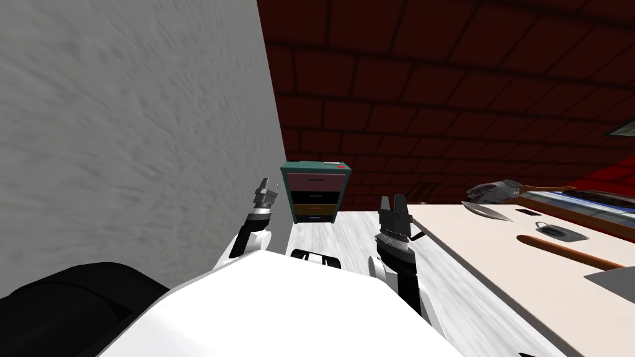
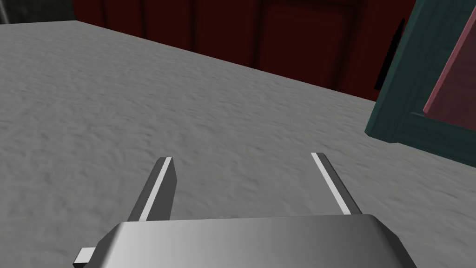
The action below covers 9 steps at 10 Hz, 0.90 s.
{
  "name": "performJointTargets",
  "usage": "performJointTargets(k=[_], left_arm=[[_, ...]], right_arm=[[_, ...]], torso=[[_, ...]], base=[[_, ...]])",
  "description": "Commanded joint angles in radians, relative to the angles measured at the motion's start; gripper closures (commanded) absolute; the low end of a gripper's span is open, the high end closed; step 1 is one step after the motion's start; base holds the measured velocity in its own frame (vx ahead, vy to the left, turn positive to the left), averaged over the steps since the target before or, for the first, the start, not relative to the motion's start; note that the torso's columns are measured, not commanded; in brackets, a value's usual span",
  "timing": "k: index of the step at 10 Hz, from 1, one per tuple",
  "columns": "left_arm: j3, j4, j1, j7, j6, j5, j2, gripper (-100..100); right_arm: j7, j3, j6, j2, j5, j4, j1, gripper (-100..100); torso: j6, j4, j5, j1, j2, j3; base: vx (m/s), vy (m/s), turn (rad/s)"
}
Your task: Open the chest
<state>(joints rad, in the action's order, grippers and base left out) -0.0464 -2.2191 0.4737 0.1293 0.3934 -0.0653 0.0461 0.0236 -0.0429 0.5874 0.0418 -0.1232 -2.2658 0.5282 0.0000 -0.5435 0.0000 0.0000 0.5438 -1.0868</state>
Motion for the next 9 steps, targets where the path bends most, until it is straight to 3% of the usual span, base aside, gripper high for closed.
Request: performJointTargets(k=[1, 2, 4, 8, 9], left_arm=[[0.000, 0.000, 0.000, 0.000, 0.000, 0.000, 0.000, 0], [-0.001, 0.028, -0.006, -0.003, 0.011, 0.002, 0.034, -100], [-0.002, 0.067, -0.014, -0.006, 0.027, 0.004, 0.057, -100], [-0.007, 0.179, -0.038, -0.017, 0.073, 0.012, 0.082, -100], [-0.007, 0.182, -0.038, -0.017, 0.073, 0.012, 0.082, -100]], right_arm=[[0.000, 0.000, 0.000, 0.000, 0.000, 0.000, 0.000, 0], [0.000, 0.000, 0.000, 0.000, 0.000, 0.000, 0.000, 0], [0.000, 0.000, 0.000, 0.000, 0.000, 0.000, 0.000, 0], [0.000, 0.000, 0.000, 0.000, 0.000, 0.000, 0.000, 0], [0.000, 0.000, 0.000, 0.000, 0.000, 0.000, 0.000, 0]], torso=[[0.000, -0.074, 0.000, 0.000, 0.074, -0.148], [0.000, -0.148, 0.000, 0.000, 0.148, -0.295], [0.000, -0.190, 0.000, -0.001, 0.189, -0.385], [0.000, -0.194, 0.000, -0.001, 0.194, -0.389], [0.000, -0.194, 0.000, 0.000, 0.194, -0.389]], base=[[0.000, 0.000, 0.000], [0.033, -0.006, 0.004], [0.050, -0.023, 0.006], [0.072, -0.033, 0.007], [0.053, -0.023, 0.005]])
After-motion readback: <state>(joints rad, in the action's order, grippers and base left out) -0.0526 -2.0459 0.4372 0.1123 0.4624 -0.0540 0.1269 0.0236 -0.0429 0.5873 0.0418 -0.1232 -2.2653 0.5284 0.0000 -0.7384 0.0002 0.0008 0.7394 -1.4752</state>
